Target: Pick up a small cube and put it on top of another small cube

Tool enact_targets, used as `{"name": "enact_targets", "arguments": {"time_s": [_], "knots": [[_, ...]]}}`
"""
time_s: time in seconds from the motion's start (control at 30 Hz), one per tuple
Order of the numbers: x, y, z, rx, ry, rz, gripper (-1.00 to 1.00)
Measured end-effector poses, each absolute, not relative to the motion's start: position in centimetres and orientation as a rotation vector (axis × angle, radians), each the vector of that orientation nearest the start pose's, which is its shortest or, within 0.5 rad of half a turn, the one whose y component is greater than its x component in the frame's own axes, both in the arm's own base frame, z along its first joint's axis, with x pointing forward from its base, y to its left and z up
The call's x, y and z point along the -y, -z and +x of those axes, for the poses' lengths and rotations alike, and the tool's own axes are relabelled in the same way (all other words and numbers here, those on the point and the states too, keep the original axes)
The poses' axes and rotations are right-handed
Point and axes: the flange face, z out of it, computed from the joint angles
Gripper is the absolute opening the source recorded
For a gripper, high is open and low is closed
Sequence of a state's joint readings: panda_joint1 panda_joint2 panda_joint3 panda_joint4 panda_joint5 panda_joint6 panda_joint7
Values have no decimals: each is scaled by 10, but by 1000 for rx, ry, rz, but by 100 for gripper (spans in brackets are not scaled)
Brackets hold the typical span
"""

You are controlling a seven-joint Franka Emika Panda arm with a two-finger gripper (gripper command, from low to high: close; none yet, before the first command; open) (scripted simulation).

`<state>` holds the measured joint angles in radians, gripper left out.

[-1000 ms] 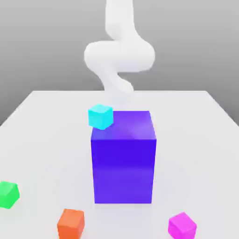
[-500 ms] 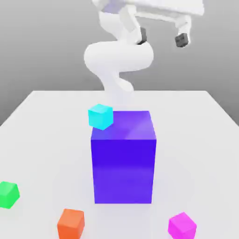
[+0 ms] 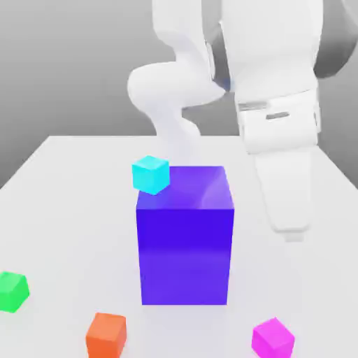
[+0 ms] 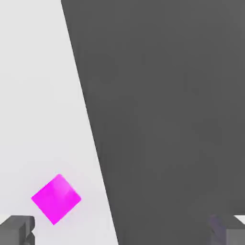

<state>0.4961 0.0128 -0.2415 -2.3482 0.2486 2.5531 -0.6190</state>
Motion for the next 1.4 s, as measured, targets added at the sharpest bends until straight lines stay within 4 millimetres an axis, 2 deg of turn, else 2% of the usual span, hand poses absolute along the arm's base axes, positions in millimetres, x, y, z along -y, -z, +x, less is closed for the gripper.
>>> {"name": "enact_targets", "arguments": {"time_s": [0.2, 0.43, 0.57, 0.6, 0.77, 0.8, 0.87, 0.97, 1.0, 1.1, 1.2, 1.3, 1.4], "knots": [[-144, -275, 500, 1383, 192, -2738, 0], [-154, -200, 483, 1819, 23, -2553, 0], [-155, -148, 482, 1873, 3, -2525, 0], [-155, -135, 481, 1873, 1, -2523, -100], [-155, -135, 481, 1873, -2, -2522, -100], [-155, -129, 481, 1873, -2, -2522, -100], [-155, -142, 482, 1876, -1, -2521, -100], [-155, -180, 481, 1875, -2, -2521, -100], [-144, -188, 484, 1846, -3, -2542, -100], [-71, -200, 498, 1664, -6, -2670, -100], [4, -209, 502, 1469, -8, -2786, -100], [79, -217, 493, 1262, -10, -2886, -100], [154, -225, 473, 1038, -11, -2973, -100]]}}
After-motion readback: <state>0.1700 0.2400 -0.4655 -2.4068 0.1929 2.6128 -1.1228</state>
